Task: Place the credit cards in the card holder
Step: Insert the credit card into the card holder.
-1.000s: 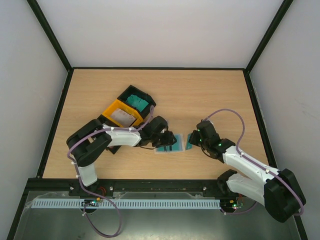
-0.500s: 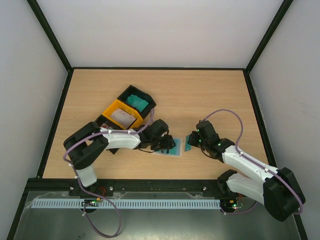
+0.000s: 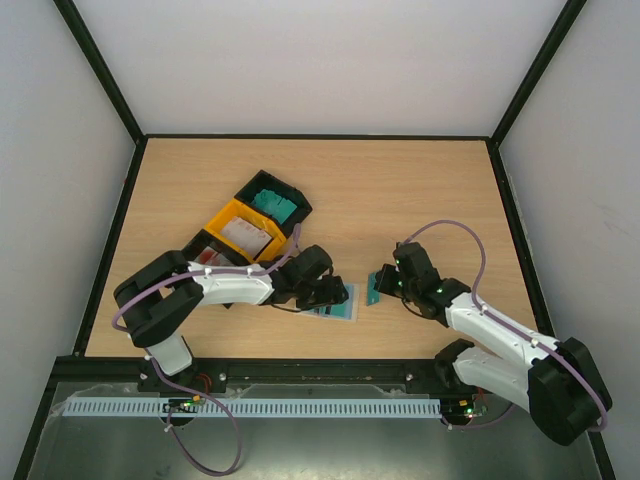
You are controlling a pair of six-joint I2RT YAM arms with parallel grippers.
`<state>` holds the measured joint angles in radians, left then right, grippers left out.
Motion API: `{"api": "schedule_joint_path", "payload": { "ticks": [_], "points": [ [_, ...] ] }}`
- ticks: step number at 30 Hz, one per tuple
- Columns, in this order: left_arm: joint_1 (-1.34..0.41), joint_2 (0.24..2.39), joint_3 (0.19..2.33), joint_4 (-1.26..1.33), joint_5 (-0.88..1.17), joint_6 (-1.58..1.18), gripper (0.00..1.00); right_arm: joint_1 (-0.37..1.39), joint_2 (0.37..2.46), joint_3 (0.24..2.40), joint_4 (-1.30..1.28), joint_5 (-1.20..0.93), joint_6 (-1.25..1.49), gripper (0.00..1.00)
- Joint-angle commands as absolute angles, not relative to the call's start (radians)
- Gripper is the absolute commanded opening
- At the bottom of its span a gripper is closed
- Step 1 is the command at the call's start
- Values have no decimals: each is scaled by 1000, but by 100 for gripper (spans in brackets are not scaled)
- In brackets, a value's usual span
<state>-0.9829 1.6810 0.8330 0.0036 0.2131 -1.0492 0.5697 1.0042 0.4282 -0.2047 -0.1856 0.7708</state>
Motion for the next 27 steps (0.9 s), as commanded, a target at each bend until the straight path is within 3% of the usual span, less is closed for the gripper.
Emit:
{"api": "schedule_joint_path", "payload": {
  "ticks": [1, 11, 22, 24, 27],
  "points": [
    [-1009, 1672, 831, -63, 184, -1083, 72, 572, 967, 405, -212, -202, 772, 2],
    [-1112, 1700, 989, -317, -77, -1084, 81, 572, 924, 372, -222, -205, 772, 2],
    [-1144, 1747, 999, -342, -111, -1116, 76, 572, 890, 342, -220, -241, 770, 2],
    [-1145, 1761, 1001, -316, -81, -1103, 71, 572, 890, 341, -217, -241, 771, 2],
    [-1144, 1759, 1000, -304, -76, -1094, 52, 572, 894, 339, -211, -241, 775, 2]
  ]
}}
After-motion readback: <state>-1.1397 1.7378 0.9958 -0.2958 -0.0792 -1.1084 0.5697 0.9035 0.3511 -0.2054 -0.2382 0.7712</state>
